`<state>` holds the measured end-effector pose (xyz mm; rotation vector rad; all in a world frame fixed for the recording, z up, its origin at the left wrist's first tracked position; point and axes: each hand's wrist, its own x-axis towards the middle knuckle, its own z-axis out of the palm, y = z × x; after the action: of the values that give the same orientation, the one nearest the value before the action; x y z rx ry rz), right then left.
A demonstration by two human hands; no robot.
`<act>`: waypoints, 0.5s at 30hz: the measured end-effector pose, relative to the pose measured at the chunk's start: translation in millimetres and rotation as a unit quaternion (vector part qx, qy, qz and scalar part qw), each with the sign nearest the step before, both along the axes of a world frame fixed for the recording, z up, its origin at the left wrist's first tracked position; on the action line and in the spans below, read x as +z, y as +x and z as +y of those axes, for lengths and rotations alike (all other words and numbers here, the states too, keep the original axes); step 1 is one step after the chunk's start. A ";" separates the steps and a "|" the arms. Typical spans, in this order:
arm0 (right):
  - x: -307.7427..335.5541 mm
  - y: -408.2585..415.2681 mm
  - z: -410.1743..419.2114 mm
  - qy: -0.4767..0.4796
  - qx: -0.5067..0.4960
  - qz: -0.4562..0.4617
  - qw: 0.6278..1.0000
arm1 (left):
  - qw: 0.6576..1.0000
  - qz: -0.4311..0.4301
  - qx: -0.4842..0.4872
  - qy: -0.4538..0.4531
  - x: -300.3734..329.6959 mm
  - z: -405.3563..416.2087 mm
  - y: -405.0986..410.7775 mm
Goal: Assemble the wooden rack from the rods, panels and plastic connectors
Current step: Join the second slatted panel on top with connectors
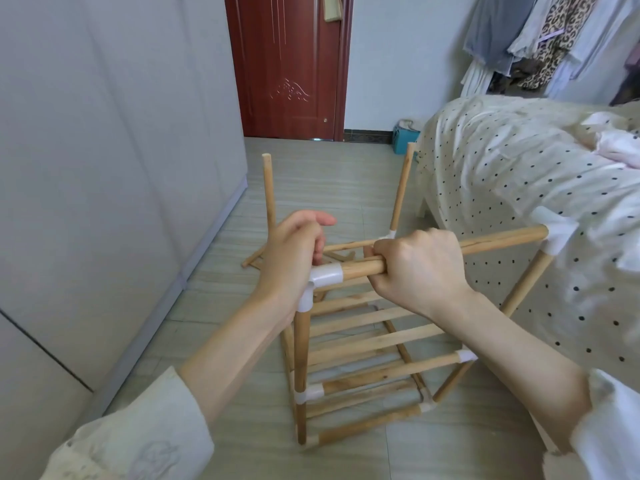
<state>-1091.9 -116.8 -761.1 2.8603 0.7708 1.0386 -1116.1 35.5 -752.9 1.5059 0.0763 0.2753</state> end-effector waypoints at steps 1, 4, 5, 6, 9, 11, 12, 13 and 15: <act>-1.4 1.3 -1.7 0.008 0.010 -0.006 1.000 | 1.000 -0.007 -0.002 0.021 -0.8 -1.3 -1.7; -5.7 5.3 -9.1 0.032 0.041 -0.037 0.998 | 0.996 -0.002 -0.024 0.085 -2.6 1.0 -9.1; -6.8 8.3 -11.5 0.036 0.048 -0.051 0.997 | 0.994 0.004 -0.036 0.100 -3.0 2.5 -12.1; -6.7 11.7 -13.9 0.037 0.056 -0.061 0.996 | 0.993 0.007 -0.047 0.109 -2.5 3.0 -15.8; -5.1 20.6 -28.5 0.022 0.081 -0.054 0.995 | 0.988 0.008 -0.093 0.127 -1.0 -4.1 -28.8; -8.3 23.2 -45.9 0.032 0.045 -0.042 0.998 | 0.979 0.009 -0.157 0.128 -0.4 -11.4 -36.6; -10.7 24.0 -55.1 0.056 -0.003 -0.032 0.998 | 0.974 0.012 -0.197 0.108 -1.3 -14.1 -39.3; -14.5 24.7 -64.6 0.088 -0.064 -0.015 0.994 | 0.968 0.018 -0.239 0.078 -3.0 -15.8 -41.1; -20.7 20.2 -78.8 0.160 -0.150 0.061 0.974 | 0.951 0.034 -0.304 0.048 -5.0 -19.3 -44.9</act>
<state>-1071.7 -195.5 -781.9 3.1946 0.1684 1.0334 -1161.0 16.3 -757.9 1.5596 -0.3486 -0.2727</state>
